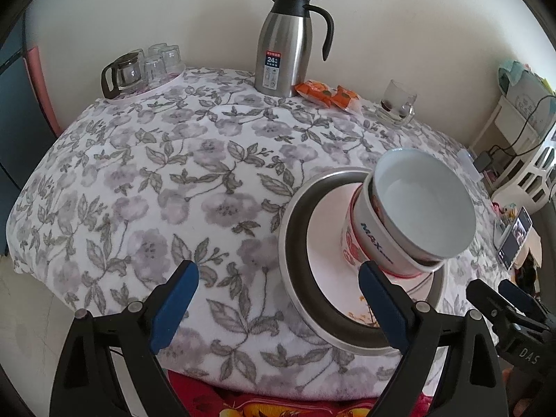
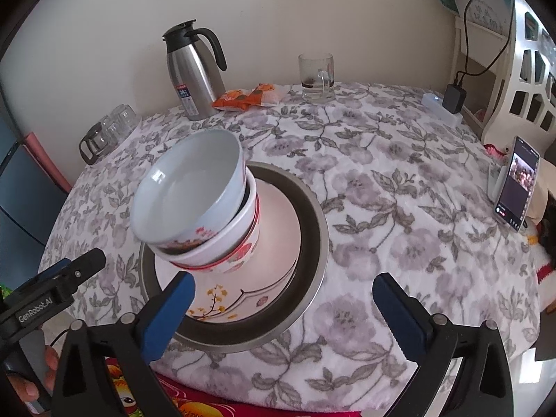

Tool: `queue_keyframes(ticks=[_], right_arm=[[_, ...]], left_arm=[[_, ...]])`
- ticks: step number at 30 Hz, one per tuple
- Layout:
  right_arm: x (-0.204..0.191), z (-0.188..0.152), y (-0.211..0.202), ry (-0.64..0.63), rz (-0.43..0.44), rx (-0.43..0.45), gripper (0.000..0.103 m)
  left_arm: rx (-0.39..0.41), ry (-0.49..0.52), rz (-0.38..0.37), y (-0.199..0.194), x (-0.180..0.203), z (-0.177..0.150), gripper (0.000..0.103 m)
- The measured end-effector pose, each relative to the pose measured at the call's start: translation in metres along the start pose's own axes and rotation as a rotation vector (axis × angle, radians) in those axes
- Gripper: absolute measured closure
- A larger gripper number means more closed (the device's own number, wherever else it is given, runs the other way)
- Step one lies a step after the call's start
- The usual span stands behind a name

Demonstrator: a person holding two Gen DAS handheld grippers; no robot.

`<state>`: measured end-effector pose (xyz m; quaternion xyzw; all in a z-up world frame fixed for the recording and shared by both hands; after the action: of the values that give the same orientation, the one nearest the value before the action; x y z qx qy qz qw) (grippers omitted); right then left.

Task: Organize plates and bowls

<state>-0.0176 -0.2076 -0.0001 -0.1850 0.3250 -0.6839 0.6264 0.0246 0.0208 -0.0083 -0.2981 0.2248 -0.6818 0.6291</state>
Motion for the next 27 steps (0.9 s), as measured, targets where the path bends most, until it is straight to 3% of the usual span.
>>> queue_keyframes(ticks=[8, 14, 27], right_arm=[[-0.005, -0.018, 0.0, -0.018, -0.008, -0.027, 0.0], [-0.003, -0.02, -0.006, -0.011, -0.031, -0.006, 0.0], [-0.001, -0.028, -0.01, 0.014, -0.035, -0.036, 0.0]], left_arm=[[-0.024, 0.016, -0.018, -0.007, 0.004, -0.008, 0.009], [-0.05, 0.037, 0.042, -0.008, 0.005, -0.016, 0.009], [-0.06, 0.03, 0.054, -0.012, 0.001, -0.021, 0.009]])
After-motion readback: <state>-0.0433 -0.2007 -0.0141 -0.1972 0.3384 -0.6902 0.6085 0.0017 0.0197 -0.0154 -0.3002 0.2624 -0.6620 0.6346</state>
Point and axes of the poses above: each gripper's, at about its wrist camera, not at the fingertips, and y roughly the way its jaws point, x to its right, z to its top, the point moved 2 cm from there along y, roughly the way its jaws point, and after that the axes turned 14 degrees about x, right-handed, at the moved point
